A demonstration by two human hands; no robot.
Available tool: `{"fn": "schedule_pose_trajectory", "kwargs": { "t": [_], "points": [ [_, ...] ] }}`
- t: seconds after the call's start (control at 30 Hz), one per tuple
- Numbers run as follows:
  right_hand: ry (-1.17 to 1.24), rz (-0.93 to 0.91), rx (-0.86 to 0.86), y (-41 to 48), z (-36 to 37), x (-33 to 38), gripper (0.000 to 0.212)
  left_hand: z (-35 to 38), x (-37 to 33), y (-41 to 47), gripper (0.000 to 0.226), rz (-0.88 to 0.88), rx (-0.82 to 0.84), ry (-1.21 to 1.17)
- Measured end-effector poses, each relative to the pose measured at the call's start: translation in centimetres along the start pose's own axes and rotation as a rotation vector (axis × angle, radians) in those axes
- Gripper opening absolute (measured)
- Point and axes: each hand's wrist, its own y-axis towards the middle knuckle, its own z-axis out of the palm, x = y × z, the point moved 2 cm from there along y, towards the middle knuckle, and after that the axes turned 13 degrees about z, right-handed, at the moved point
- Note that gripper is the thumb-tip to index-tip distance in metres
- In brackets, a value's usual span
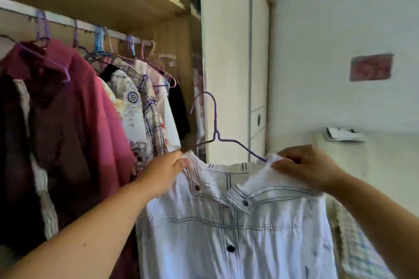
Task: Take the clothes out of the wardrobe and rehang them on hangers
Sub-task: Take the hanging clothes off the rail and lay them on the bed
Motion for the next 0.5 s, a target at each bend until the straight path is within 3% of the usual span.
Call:
{"fn": "schedule_pose_trajectory", "kwargs": {
  "t": [0.1, 0.23, 0.37, 0.5],
  "points": [
    [-0.141, 0.146, 0.024, -4.7, 0.1, -2.8, 0.011, 4.8, -0.9, -1.3, 0.034, 0.058, 0.106, -0.133],
    [-0.322, 0.384, -0.008, -13.1, 0.5, -4.2, 0.032, 7.9, -4.0, -4.7, 0.028, 0.196, 0.151, -0.209],
    [-0.332, 0.557, -0.096, -21.9, 1.5, -4.4, 0.041, 9.6, -6.3, -8.0, 0.028, 0.343, 0.213, -0.234],
    [-0.273, 0.756, -0.103, -30.9, 2.2, -4.4, 0.037, 10.5, -9.6, -11.1, 0.021, 0.516, 0.268, -0.189]
  ]
}}
